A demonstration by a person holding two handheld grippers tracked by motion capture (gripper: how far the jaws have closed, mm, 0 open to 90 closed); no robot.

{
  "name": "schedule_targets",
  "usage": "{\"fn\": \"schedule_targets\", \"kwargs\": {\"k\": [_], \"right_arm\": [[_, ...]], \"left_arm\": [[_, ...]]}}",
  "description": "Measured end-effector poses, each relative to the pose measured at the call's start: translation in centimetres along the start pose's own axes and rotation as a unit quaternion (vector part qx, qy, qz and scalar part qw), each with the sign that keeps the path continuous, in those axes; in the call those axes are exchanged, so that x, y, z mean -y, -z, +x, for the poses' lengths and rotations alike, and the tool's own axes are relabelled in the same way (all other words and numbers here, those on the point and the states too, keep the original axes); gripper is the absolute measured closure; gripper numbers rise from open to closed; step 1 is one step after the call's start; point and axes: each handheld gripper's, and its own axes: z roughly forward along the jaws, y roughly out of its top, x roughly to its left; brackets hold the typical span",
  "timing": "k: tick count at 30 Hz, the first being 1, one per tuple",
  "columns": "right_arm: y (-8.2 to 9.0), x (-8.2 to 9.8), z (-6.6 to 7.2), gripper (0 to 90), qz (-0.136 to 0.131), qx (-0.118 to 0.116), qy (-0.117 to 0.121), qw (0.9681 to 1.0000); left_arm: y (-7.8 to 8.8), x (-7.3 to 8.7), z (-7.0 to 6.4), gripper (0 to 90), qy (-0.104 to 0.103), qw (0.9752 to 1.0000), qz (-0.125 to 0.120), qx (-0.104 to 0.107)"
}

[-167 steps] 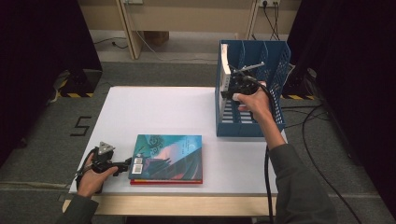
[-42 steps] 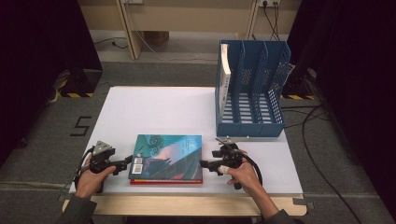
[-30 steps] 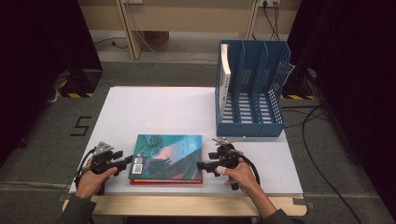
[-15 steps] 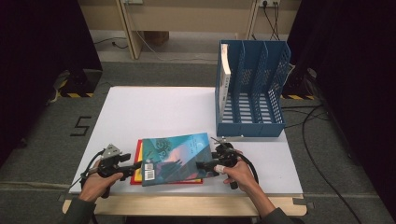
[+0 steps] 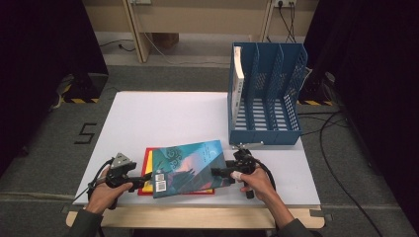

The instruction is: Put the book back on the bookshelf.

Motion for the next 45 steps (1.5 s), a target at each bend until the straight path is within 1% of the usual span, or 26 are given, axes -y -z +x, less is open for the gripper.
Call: {"fn": "schedule_targets", "kwargs": {"k": [4, 7, 8, 9, 10, 11, 13, 14, 16, 20, 22, 24, 25, 26, 27, 28, 30, 32, 34, 35, 36, 39, 41, 42, 43, 45], "right_arm": [[-0.3, -0.1, -0.3, 16.5, 0.003, -0.011, -0.015, 0.9998], [-0.7, -0.1, -0.4, 16.6, 0.005, -0.025, -0.023, 0.9994], [-0.8, -0.1, -0.4, 16.6, 0.006, -0.031, -0.022, 0.9993], [-0.9, -0.1, -0.4, 18.5, 0.005, -0.032, -0.020, 0.9993], [-0.9, -0.2, -0.3, 21.7, 0.005, -0.039, -0.019, 0.9991], [-0.9, -0.3, -0.2, 21.9, 0.004, -0.037, -0.010, 0.9992], [-0.8, -0.4, -0.1, 23.8, 0.004, -0.033, -0.004, 0.9994], [-0.7, -0.4, 0.0, 26.4, 0.003, -0.032, -0.003, 0.9995], [-0.3, -0.5, 0.0, 34.8, -0.007, -0.027, 0.002, 0.9996], [0.5, -0.6, 0.4, 46.2, -0.022, -0.013, 0.041, 0.9988], [0.8, -0.9, 0.7, 51.7, -0.033, -0.010, 0.047, 0.9983], [1.2, -1.1, 0.7, 55.9, -0.056, -0.021, 0.040, 0.9974], [1.5, -1.3, 0.6, 57.9, -0.067, -0.032, 0.041, 0.9964], [1.8, -1.6, 0.6, 59.6, -0.077, -0.044, 0.037, 0.9954], [2.1, -1.9, 0.6, 60.8, -0.085, -0.054, 0.037, 0.9942], [2.4, -2.3, 0.7, 61.2, -0.086, -0.060, 0.040, 0.9937], [2.7, -3.0, 1.0, 61.0, -0.072, -0.055, 0.045, 0.9949], [2.8, -3.7, 1.3, 61.3, -0.053, -0.063, 0.034, 0.9961], [2.6, -4.2, 1.7, 62.3, -0.038, -0.070, 0.023, 0.9966], [2.5, -4.5, 1.9, 62.8, -0.035, -0.066, 0.027, 0.9968], [2.5, -4.8, 2.2, 63.2, -0.033, -0.063, 0.037, 0.9968], [2.8, -5.7, 2.9, 66.0, -0.031, -0.053, 0.048, 0.9970], [3.1, -6.3, 3.4, 67.1, -0.028, -0.043, 0.065, 0.9965], [3.2, -6.6, 3.6, 67.7, -0.028, -0.038, 0.070, 0.9964], [3.3, -6.9, 3.9, 68.3, -0.025, -0.038, 0.072, 0.9963], [3.7, -7.6, 4.3, 70.0, -0.030, -0.037, 0.080, 0.9957]], "left_arm": [[-0.1, 0.0, 0.0, 21.0, 0.001, 1.0000, 0.003, 0.000], [-0.1, 0.0, 0.0, 20.9, 0.002, 1.0000, 0.003, 0.000], [-0.1, 0.0, 0.0, 20.7, 0.001, 1.0000, 0.003, 0.000], [-0.1, 0.0, 0.0, 20.6, 0.002, 1.0000, 0.003, 0.000], [-0.1, 0.0, 0.0, 20.5, 0.002, 1.0000, 0.003, -0.001], [-0.1, 0.0, 0.0, 20.4, 0.002, 1.0000, 0.003, 0.000], [-0.1, 0.1, 0.1, 20.1, 0.004, 1.0000, 0.003, 0.000], [-0.1, 0.1, 0.1, 20.0, 0.006, 1.0000, 0.003, 0.000], [-0.2, 0.1, 0.1, 20.0, 0.009, 1.0000, 0.002, 0.001], [-0.2, 0.2, 0.1, 20.5, 0.008, 1.0000, 0.002, 0.002], [-0.2, 0.2, 0.1, 21.8, 0.013, 0.9999, 0.001, 0.006], [-0.2, 0.2, 0.1, 22.7, 0.012, 0.9999, 0.000, 0.008], [-0.2, 0.2, 0.1, 23.3, 0.010, 0.9999, -0.001, 0.010], [-0.2, 0.2, 0.0, 23.9, 0.006, 0.9999, -0.002, 0.009], [-0.2, 0.1, -0.1, 24.6, 0.003, 0.9999, -0.004, 0.009], [-0.2, 0.1, -0.2, 25.9, -0.001, 0.9999, -0.005, 0.009], [-0.3, 0.0, -0.5, 29.3, -0.005, 0.9999, -0.008, 0.011], [-0.4, 0.0, -0.7, 32.5, -0.010, 0.9998, -0.010, 0.012], [-0.5, 0.0, -0.8, 33.2, -0.013, 0.9998, -0.013, 0.012], [-0.5, 0.0, -0.9, 33.2, -0.015, 0.9997, -0.012, 0.012], [-0.5, 0.0, -0.9, 33.2, -0.015, 0.9997, -0.014, 0.012], [-0.5, 0.0, -1.0, 32.9, -0.017, 0.9997, -0.015, 0.013], [-0.6, 0.0, -1.0, 32.5, -0.020, 0.9996, -0.015, 0.014], [-0.7, 0.0, -1.0, 31.1, -0.020, 0.9996, -0.017, 0.011], [-0.7, 0.0, -1.0, 27.5, -0.018, 0.9997, -0.018, 0.007], [-0.9, -0.1, -0.8, 17.4, -0.008, 0.9999, -0.011, 0.002]]}}
